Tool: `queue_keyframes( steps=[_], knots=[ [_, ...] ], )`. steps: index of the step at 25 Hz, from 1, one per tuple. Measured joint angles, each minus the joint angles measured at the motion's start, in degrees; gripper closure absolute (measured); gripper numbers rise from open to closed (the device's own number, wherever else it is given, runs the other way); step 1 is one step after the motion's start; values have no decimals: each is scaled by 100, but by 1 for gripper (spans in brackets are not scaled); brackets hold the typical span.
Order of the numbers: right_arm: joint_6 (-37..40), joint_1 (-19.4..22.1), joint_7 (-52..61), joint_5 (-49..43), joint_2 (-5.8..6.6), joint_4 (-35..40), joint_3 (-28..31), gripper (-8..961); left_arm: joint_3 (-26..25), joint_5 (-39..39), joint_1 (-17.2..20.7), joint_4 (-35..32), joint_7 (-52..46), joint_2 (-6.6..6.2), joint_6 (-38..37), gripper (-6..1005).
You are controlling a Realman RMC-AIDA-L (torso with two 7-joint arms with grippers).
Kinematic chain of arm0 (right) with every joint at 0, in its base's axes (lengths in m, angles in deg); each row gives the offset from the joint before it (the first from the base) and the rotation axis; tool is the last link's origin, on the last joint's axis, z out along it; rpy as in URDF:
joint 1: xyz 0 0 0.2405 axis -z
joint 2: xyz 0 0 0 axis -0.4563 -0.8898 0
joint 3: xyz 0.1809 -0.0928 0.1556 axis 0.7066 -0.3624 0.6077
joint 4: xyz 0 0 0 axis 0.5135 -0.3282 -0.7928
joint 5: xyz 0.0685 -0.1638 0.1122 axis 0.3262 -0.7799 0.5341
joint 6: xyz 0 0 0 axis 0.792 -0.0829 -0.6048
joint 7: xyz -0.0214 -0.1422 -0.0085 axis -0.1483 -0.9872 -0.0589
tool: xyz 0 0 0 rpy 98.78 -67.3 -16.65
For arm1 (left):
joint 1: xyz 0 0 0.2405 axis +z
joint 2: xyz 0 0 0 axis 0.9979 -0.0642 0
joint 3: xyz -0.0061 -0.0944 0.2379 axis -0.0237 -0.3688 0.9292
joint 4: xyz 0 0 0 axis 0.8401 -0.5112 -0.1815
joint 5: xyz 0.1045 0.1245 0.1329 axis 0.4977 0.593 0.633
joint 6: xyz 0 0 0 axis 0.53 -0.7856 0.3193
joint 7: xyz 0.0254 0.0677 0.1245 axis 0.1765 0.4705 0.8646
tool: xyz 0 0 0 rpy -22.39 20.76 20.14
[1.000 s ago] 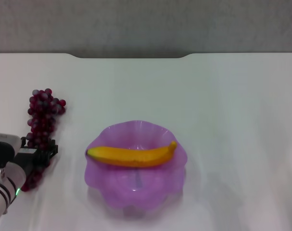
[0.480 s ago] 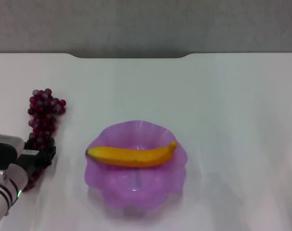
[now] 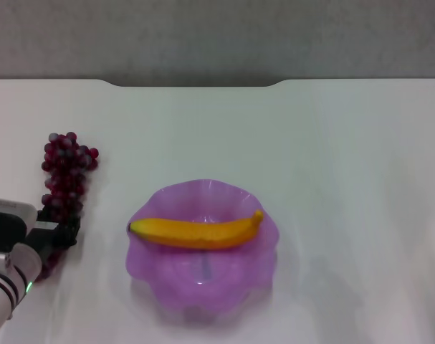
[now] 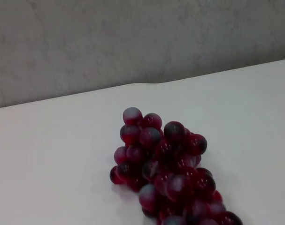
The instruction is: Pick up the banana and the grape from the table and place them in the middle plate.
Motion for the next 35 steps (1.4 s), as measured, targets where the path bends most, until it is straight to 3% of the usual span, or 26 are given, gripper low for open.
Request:
queue_keyframes(
  steps=[16,35],
  knots=[
    [273,-246,452,-241,22,-493,-359,953,-58,-68,99,80,-287,0,-433,631],
    [292,-361,728,-244,35,-769,-513,953,30,-6,480,217,-1196,-15,-1737,641]
  ],
)
